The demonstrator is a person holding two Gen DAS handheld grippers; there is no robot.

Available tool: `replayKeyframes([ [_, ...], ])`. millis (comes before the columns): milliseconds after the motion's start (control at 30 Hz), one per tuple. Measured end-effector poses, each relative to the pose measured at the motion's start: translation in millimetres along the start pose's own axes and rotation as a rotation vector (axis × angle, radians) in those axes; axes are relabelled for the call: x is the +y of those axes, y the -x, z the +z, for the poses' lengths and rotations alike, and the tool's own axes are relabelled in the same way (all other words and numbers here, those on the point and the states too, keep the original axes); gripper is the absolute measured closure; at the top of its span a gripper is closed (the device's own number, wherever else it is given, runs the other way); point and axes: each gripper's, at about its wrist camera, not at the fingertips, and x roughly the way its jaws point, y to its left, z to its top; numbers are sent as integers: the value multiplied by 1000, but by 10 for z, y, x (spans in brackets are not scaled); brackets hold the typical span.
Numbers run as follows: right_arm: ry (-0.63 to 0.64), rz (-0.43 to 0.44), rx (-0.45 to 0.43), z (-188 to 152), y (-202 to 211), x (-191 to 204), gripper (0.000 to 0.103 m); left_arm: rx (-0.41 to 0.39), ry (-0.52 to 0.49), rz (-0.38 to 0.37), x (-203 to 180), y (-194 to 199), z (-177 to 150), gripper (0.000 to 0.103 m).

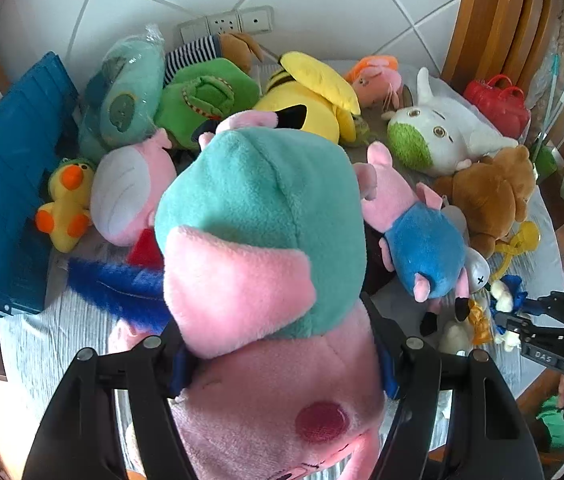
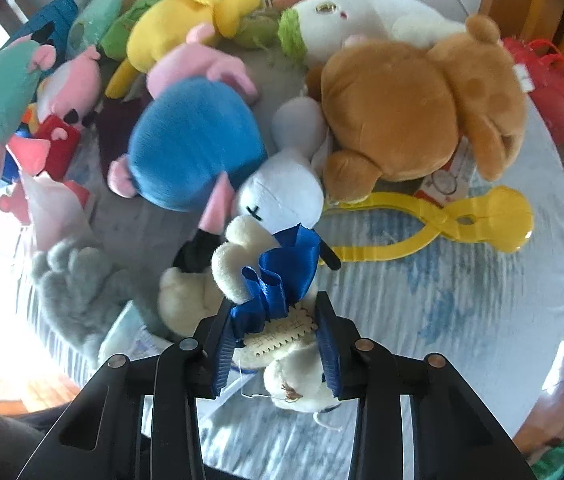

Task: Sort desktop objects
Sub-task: 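Grasp the green-shirted pink pig with the left tool while the right tool grasps the small white bear, then carry the pig and white bear over the blue crate with both tools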

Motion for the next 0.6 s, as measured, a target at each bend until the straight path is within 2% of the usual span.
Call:
replayKeyframes([
  [233, 49, -47, -51, 158, 373, 387, 68, -61, 29, -6, 381, 267, -26, 34],
  [600, 101, -121, -160, 601, 785, 1582, 68, -156, 35, -25, 1417, 746, -14, 34],
])
